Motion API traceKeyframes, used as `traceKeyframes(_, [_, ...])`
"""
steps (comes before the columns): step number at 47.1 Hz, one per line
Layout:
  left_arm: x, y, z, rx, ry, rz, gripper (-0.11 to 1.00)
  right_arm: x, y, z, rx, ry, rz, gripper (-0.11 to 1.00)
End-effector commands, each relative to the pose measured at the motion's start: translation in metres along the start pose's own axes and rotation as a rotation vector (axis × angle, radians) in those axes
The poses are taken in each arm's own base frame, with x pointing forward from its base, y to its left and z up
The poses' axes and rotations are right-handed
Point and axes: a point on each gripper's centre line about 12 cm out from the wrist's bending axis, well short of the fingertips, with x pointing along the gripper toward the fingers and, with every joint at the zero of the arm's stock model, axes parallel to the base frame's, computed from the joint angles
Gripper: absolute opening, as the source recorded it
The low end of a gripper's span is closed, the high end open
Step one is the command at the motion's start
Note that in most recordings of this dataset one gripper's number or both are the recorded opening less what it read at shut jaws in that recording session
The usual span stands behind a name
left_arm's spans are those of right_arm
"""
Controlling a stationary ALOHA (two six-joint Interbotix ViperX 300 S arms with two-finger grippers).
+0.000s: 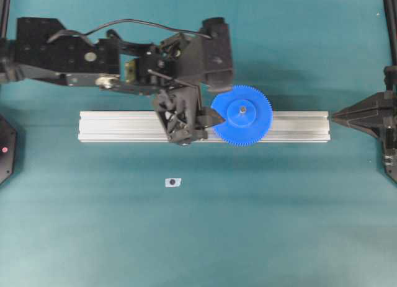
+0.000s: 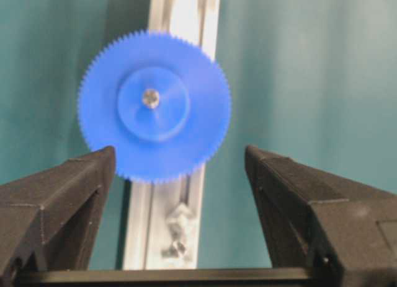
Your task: Find the location of the shaft and insert the large gear.
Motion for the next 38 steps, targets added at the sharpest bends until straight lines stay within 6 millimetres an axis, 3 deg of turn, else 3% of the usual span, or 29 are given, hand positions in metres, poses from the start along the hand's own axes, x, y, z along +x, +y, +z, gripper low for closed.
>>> traceKeyframes(1, [-0.022, -0.001, 0.010, -0.005, -0.083, -0.003, 0.81, 0.000, 0.000, 0.004, 0.013, -0.010, -0.002, 0.01])
traceKeyframes(17, [-0.032, -0.001, -0.005, -0.017, -0.092, -0.005, 0.81, 0.000, 0.000, 0.005, 0.013, -0.012, 0.000, 0.01])
traceKeyframes(38, [-0.036, -0.001, -0.006, -0.018, -0.146, -0.007, 0.81, 0.000, 0.000, 0.003, 0.013, -0.010, -0.002, 0.01])
